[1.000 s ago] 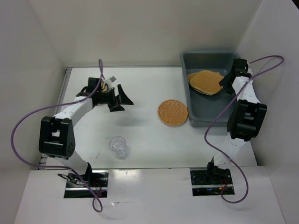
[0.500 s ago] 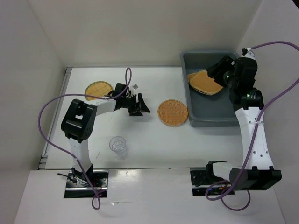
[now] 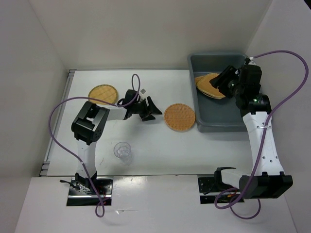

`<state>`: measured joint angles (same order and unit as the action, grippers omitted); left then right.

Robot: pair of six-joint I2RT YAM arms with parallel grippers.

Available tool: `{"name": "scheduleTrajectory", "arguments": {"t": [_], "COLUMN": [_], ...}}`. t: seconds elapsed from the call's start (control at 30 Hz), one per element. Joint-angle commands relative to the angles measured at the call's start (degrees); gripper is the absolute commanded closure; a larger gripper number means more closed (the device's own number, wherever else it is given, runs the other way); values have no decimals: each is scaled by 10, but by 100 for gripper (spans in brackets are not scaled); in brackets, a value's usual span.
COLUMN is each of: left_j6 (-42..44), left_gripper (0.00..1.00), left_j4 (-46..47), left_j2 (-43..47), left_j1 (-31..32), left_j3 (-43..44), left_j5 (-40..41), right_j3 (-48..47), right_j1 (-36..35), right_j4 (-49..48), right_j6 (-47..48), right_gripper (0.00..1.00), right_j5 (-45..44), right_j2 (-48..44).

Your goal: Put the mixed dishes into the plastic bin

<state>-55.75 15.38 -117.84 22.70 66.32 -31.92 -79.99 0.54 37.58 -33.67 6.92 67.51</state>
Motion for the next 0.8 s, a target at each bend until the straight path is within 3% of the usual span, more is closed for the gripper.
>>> {"name": "scheduleTrajectory", "arguments": {"t": [0.0, 0.37, 0.67, 0.77], "left_j6": [-22, -60, -92, -99], "left_gripper": [27, 50, 52, 60], "left_j4": [40, 97, 110, 110], "left_j2": [-28, -44, -70, -88], "left_j1": [11, 40, 64, 76], "left_j3": [1, 0, 44, 62], "left_j5": [5, 56, 71, 71], "right_j3": [-19, -42, -47, -47], "right_j1": [-5, -5, -5, -5], "right_j4": [24, 69, 97, 102], "right_j6": [-5, 5, 22, 22], "right_gripper": [41, 41, 41, 41], "right_j5": [6, -6, -11, -17], "right_j2": [-16, -16, -21, -21]}}
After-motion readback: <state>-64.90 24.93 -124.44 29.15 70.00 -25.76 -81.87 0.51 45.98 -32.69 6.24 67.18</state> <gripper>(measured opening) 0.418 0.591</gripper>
